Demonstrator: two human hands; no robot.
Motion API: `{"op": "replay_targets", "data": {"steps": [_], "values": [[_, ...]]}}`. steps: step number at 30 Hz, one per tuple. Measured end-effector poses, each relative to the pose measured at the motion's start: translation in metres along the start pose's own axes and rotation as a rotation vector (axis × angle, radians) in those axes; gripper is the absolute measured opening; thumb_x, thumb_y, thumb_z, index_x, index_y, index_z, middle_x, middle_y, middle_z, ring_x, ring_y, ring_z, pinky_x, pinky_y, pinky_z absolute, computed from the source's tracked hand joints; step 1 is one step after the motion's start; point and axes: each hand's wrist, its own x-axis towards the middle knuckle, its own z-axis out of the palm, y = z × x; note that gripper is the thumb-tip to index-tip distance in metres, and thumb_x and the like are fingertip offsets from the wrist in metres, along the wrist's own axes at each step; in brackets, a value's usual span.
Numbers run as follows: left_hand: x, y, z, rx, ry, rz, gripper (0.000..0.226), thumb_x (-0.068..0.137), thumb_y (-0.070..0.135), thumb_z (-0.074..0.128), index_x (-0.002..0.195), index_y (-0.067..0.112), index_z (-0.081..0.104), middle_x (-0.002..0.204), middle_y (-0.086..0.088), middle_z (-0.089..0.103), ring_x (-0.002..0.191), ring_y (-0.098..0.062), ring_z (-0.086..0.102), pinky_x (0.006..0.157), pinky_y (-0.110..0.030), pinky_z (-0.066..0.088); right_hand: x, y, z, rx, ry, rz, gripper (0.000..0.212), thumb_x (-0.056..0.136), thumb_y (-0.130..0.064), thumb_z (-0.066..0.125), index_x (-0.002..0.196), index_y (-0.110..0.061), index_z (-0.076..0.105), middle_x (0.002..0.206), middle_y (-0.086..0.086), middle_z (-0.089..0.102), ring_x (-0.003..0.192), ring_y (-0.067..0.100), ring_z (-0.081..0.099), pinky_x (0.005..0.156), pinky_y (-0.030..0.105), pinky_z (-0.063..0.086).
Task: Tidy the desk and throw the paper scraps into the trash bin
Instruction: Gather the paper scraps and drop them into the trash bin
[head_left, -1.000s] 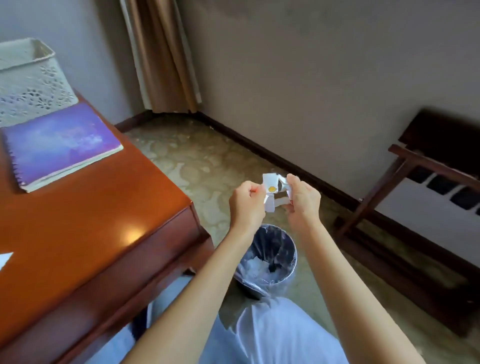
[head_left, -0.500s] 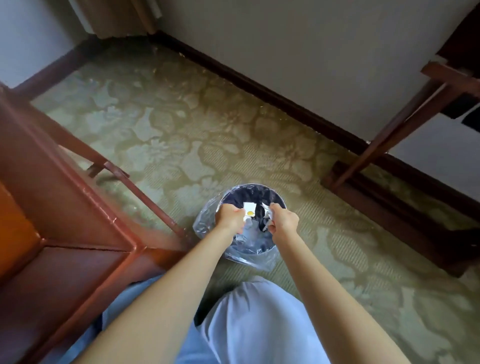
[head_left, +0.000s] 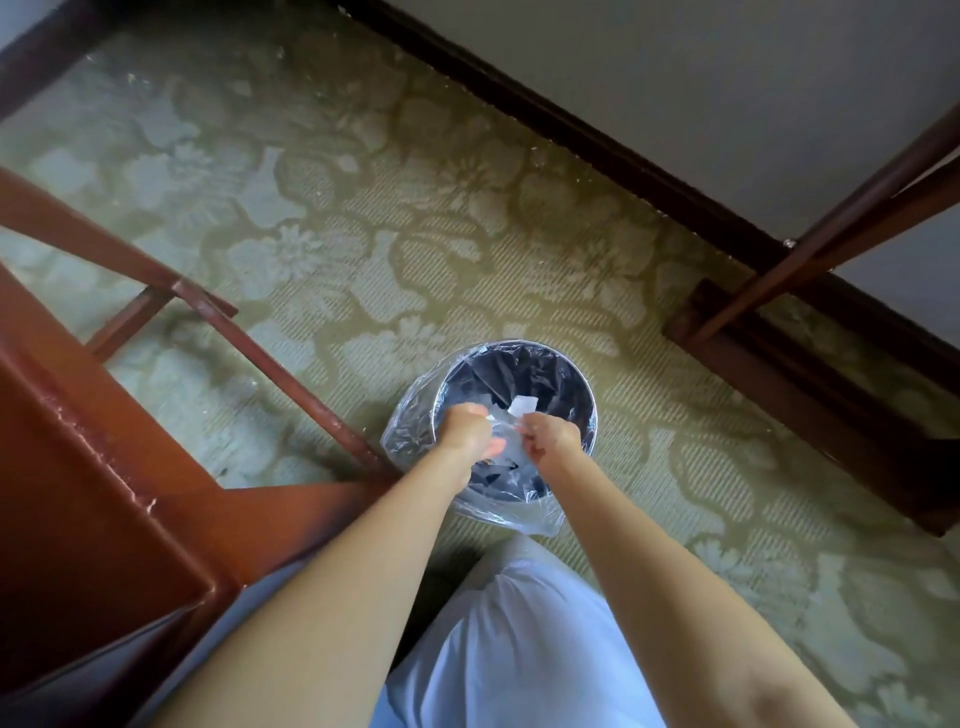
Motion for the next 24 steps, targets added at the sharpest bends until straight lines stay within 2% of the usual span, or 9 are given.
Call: {"op": "replay_targets", "data": {"steps": [4, 8, 11, 13, 14, 16, 18, 20, 24], "values": [[-0.004, -0.004, -0.006, 0.008, -0.076, -0.016, 0.047, 0.098, -0.003, 0.025, 0.142, 0.010, 0.034, 0.143, -0.018, 0.041, 0.104, -0.031, 0.058, 0.091, -0.032, 0.048, 0.000, 0.001, 0.002, 0.029, -0.018, 0.015, 0.021, 0.090, 0.001, 0.053, 0.071, -0.006, 0.051, 0.063, 0.007, 0.044, 0.054, 0.014, 0.041, 0.050, 0.020, 0.039], [-0.015, -0.004, -0.010, 0.080, -0.126, -0.003, 0.045, 0.098, 0.000, 0.030, 0.142, 0.013, 0.034, 0.137, -0.018, 0.048, 0.099, -0.026, 0.056, 0.089, -0.032, 0.048, -0.008, -0.003, 0.001, -0.145, 0.014, -0.046, 0.029, 0.091, -0.002, 0.045, 0.064, -0.013, 0.041, 0.059, 0.004, 0.033, 0.051, 0.016, 0.027, 0.049, 0.025, 0.026], [-0.028, -0.001, -0.015, 0.144, -0.077, 0.047, 0.043, 0.096, 0.000, 0.032, 0.137, 0.009, 0.041, 0.127, -0.018, 0.053, 0.093, -0.025, 0.055, 0.085, -0.033, 0.047, -0.026, -0.007, -0.002, -0.292, 0.056, -0.154, 0.033, 0.089, -0.001, 0.040, 0.059, -0.015, 0.039, 0.059, 0.003, 0.033, 0.050, 0.017, 0.025, 0.048, 0.025, 0.024], [-0.044, 0.005, -0.017, 0.232, -0.030, 0.141, 0.036, 0.093, 0.002, 0.034, 0.122, 0.011, 0.053, 0.112, -0.014, 0.055, 0.087, -0.025, 0.052, 0.079, -0.035, 0.046, -0.044, -0.011, -0.003, -0.394, 0.093, -0.280, 0.032, 0.086, 0.001, 0.038, 0.057, -0.014, 0.040, 0.056, 0.002, 0.033, 0.049, 0.017, 0.025, 0.046, 0.025, 0.022], [-0.053, 0.010, -0.019, 0.285, -0.005, 0.203, 0.029, 0.091, 0.002, 0.035, 0.104, 0.015, 0.058, 0.103, -0.012, 0.053, 0.083, -0.023, 0.050, 0.075, -0.033, 0.043, -0.055, -0.015, -0.004, -0.455, 0.117, -0.351, 0.031, 0.084, 0.001, 0.038, 0.056, -0.014, 0.040, 0.054, 0.002, 0.034, 0.049, 0.018, 0.027, 0.046, 0.025, 0.022], [-0.077, 0.022, -0.025, 0.406, 0.054, 0.330, 0.026, 0.090, 0.003, 0.036, 0.081, 0.021, 0.052, 0.096, -0.012, 0.050, 0.083, -0.023, 0.050, 0.074, -0.032, 0.042, -0.083, -0.023, -0.003, -0.569, 0.152, -0.503, 0.027, 0.082, -0.001, 0.038, 0.058, -0.011, 0.045, 0.058, 0.006, 0.043, 0.054, 0.024, 0.037, 0.052, 0.026, 0.027], [-0.108, 0.034, -0.033, 0.504, 0.111, 0.461, 0.027, 0.092, 0.005, 0.037, 0.105, 0.014, 0.060, 0.110, -0.014, 0.059, 0.104, -0.028, 0.055, 0.089, -0.034, 0.045, -0.117, -0.032, -0.001, -0.623, 0.179, -0.653, 0.024, 0.087, -0.005, 0.039, 0.086, -0.007, 0.063, 0.086, 0.012, 0.062, 0.082, 0.031, 0.055, 0.069, 0.030, 0.039], [-0.144, 0.047, -0.045, 0.525, 0.169, 0.594, 0.034, 0.095, 0.008, 0.037, 0.124, 0.010, 0.055, 0.126, -0.010, 0.059, 0.118, -0.026, 0.052, 0.097, -0.033, 0.042, -0.155, -0.042, 0.002, -0.632, 0.207, -0.824, 0.030, 0.090, -0.009, 0.040, 0.109, -0.008, 0.063, 0.113, 0.010, 0.064, 0.108, 0.028, 0.055, 0.085, 0.030, 0.041], [-0.227, 0.062, -0.081, 0.486, 0.332, 0.874, 0.036, 0.095, 0.011, 0.036, 0.126, 0.013, 0.054, 0.125, -0.006, 0.062, 0.118, -0.024, 0.052, 0.097, -0.030, 0.040, -0.239, -0.054, 0.008, -0.596, 0.220, -1.164, 0.028, 0.091, -0.011, 0.042, 0.109, -0.010, 0.063, 0.118, 0.009, 0.062, 0.108, 0.024, 0.057, 0.086, 0.027, 0.038]]}}
